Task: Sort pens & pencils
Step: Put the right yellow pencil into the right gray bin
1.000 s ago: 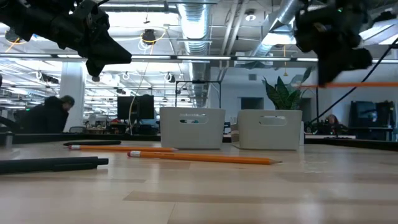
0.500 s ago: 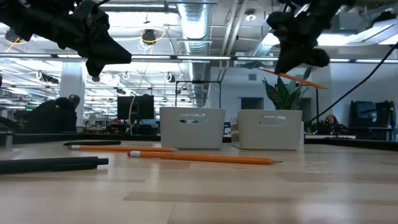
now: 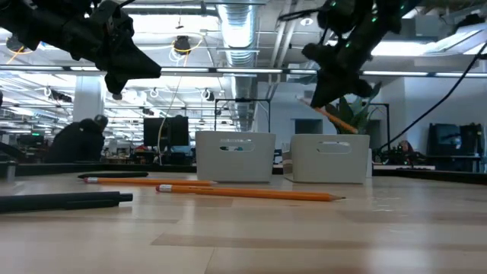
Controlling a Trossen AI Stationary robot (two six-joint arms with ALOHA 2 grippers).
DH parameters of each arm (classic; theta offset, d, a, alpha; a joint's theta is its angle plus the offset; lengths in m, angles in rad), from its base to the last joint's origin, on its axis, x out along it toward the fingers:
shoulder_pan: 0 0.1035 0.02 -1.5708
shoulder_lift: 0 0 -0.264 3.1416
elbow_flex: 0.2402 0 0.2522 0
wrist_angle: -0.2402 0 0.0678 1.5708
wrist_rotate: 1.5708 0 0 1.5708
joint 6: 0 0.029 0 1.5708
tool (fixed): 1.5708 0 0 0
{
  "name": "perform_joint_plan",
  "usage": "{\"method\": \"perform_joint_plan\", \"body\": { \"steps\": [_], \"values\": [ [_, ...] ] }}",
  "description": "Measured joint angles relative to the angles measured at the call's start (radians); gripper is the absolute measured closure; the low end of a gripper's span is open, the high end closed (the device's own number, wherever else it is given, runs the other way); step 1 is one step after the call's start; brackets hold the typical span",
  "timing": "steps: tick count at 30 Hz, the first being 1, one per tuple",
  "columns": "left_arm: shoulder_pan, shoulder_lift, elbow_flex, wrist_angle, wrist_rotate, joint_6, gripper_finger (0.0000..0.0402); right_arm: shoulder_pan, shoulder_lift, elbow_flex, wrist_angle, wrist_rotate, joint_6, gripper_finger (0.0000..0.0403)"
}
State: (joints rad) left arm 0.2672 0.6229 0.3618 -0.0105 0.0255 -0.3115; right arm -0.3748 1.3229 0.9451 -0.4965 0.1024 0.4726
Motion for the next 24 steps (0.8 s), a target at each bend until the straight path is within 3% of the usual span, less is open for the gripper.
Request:
{"method": "perform_joint_plan", "body": {
  "steps": [13, 24],
  "values": [
    [0.0, 0.0, 0.0, -0.011, -0.003, 0.0, 0.034, -0.025, 0.201, 0.0, 0.018, -0.054, -0.039, 0.0347],
    [0.0, 0.0, 0.0, -0.054, -0.013, -0.001, 0.034, -0.025, 0.238, 0.0, 0.022, -0.06, -0.036, 0.0344]
  ]
}}
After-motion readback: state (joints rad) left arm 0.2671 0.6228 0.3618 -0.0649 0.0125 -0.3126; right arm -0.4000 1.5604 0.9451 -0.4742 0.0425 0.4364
